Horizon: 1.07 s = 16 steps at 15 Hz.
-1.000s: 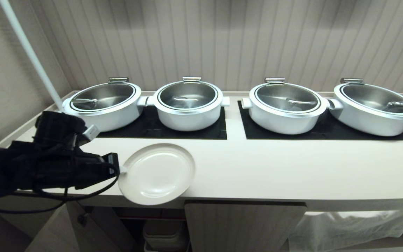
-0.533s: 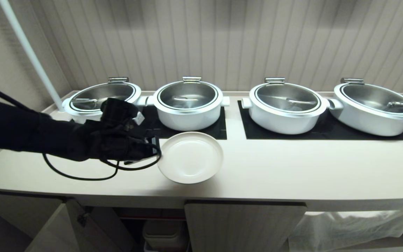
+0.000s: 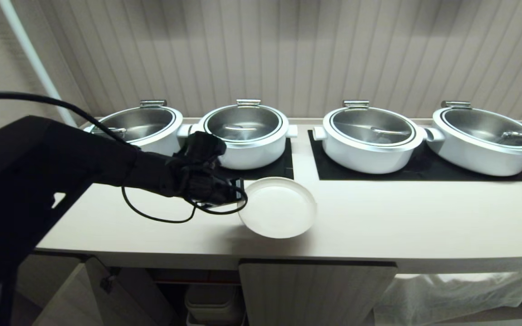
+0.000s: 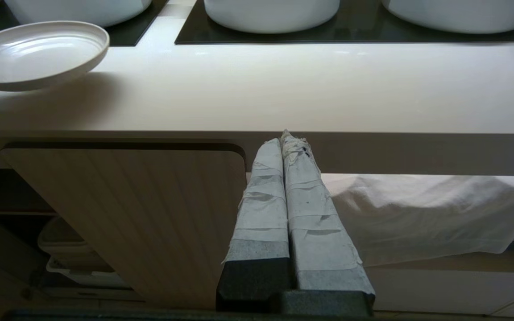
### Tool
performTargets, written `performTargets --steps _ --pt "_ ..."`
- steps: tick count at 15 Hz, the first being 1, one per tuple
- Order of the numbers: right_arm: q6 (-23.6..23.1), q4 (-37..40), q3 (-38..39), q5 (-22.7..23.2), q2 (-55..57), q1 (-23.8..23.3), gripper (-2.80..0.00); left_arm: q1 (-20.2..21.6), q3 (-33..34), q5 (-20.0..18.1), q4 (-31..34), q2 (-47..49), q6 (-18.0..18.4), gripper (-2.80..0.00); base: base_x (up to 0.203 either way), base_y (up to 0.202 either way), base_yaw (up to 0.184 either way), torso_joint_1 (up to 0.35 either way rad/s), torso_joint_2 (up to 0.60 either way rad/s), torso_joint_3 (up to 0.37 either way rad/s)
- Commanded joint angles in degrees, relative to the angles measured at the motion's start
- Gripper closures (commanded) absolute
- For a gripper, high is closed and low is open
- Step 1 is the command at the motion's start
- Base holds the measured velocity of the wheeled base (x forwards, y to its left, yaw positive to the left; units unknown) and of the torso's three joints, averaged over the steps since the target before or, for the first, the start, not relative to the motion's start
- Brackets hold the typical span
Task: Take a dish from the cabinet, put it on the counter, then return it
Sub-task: Place it on the table
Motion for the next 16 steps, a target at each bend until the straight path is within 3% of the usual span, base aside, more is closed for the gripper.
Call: performTargets --steps 1,8,13,16 --pt "0.0 0.0 -0.1 0.0 0.0 0.0 0.0 -1.1 -3.3 0.0 1.6 3.4 -0.1 0.0 0.0 0.0 0.0 0.0 0.0 0.0" --pt "0.0 0.0 0.0 0.0 0.0 0.0 0.0 -4.6 -5.8 2.3 2.9 7.5 0.1 0.0 0.0 0.0 0.0 0.0 0.0 0.0" --pt "0.0 0.0 -0.1 0.0 0.0 0.0 0.0 -5.0 -6.5 2.4 2.8 8.5 0.1 0.0 0.0 0.0 0.0 0.0 0.0 0.0" --pt "0.0 0.0 0.0 0.0 0.0 0.0 0.0 -5.1 -8.8 4.6 2.6 10.3 0.0 0.0 0.0 0.0 0.0 0.0 0.0 0.0"
